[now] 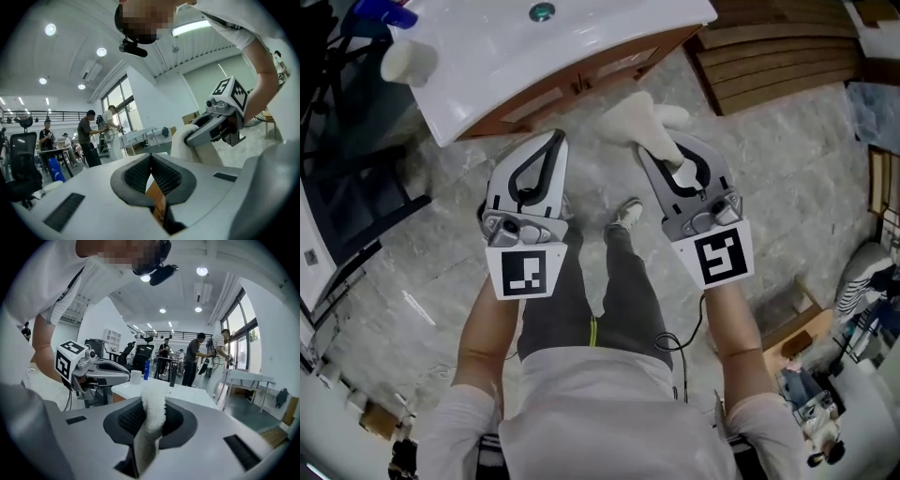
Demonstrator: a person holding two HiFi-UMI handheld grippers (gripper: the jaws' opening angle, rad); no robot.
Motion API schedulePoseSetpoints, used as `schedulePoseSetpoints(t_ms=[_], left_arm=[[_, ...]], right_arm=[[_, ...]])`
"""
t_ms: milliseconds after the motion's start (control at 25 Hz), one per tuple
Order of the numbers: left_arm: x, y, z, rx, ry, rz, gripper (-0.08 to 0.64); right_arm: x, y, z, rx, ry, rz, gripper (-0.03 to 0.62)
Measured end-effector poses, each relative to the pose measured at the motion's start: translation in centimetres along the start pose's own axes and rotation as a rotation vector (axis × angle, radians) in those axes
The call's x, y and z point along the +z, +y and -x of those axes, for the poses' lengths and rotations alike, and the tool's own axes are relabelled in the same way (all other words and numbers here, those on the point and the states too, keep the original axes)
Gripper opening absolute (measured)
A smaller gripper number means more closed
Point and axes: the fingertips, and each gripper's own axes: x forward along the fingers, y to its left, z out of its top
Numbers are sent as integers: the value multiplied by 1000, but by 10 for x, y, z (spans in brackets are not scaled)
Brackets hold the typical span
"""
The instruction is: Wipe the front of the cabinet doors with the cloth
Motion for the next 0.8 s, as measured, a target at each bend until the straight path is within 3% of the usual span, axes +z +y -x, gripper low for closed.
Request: schedulePoseSetpoints(t_ms=[200, 480, 800], left_arm=[[-61, -20, -21, -12, -28, -17, 18], [-155, -54, -34, -3, -69, -75, 18], [-228, -75, -58, 18, -129, -114, 18]], right_arm=[[-68, 1, -30, 15, 24, 29, 75], [-138, 11, -76, 28, -71, 121, 75], [-207, 9, -123, 42, -152, 238, 75]])
